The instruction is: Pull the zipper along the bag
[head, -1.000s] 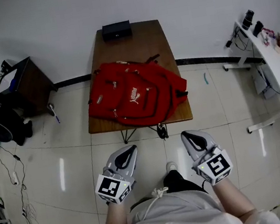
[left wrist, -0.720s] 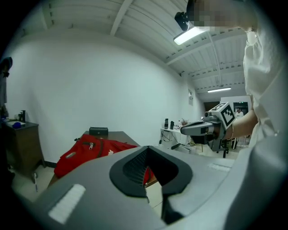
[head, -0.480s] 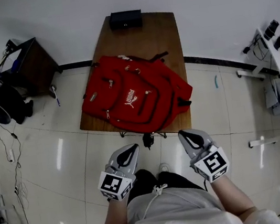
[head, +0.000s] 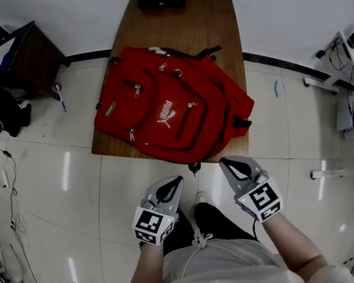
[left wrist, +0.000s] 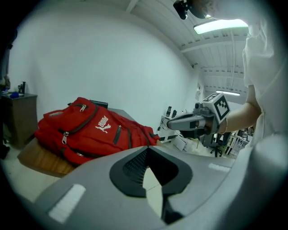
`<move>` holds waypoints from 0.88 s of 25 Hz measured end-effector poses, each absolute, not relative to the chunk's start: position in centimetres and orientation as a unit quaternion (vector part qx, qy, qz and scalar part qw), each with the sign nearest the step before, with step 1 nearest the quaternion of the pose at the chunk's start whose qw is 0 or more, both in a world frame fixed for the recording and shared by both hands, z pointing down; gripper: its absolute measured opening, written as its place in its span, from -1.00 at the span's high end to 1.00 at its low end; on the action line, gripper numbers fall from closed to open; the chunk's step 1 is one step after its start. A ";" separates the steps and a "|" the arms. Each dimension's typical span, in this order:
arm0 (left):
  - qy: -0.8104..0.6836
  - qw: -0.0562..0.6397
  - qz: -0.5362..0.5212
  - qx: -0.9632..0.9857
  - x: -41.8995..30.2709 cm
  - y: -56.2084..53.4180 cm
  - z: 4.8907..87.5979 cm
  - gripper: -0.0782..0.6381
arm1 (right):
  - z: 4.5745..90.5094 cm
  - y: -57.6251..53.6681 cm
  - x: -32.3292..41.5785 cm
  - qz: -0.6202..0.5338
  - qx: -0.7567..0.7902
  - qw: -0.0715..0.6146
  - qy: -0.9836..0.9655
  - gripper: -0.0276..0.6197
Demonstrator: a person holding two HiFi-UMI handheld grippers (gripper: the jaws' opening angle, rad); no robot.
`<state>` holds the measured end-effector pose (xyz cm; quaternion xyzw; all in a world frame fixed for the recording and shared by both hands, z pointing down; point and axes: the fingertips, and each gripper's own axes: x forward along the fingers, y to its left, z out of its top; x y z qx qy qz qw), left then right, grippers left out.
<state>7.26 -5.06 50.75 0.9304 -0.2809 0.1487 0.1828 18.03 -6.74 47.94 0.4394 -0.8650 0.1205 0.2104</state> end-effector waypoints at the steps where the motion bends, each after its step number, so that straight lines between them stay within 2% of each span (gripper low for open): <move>1: -0.279 0.183 0.156 0.930 7.3 -5.3 51.7 0.76 | 49.0 -7.2 17.8 0.130 0.439 0.217 -0.862 0.90; 11: -0.277 0.222 0.193 0.915 8.2 -7.4 60.1 0.76 | 56.9 -10.3 16.8 0.206 0.446 0.260 -0.831 0.90; 13: -0.269 0.233 0.205 0.912 9.2 -7.4 61.9 0.54 | 58.3 -10.5 16.7 0.212 0.442 0.273 -0.828 0.90; 15: -0.258 0.241 0.216 0.910 10.3 -7.0 63.4 0.42 | 59.1 -10.6 16.8 0.216 0.439 0.279 -0.827 0.90; 22: -0.245 0.248 0.207 0.914 12.8 -6.9 65.2 0.40 | 59.9 -10.3 16.6 0.228 0.421 0.288 -0.829 0.90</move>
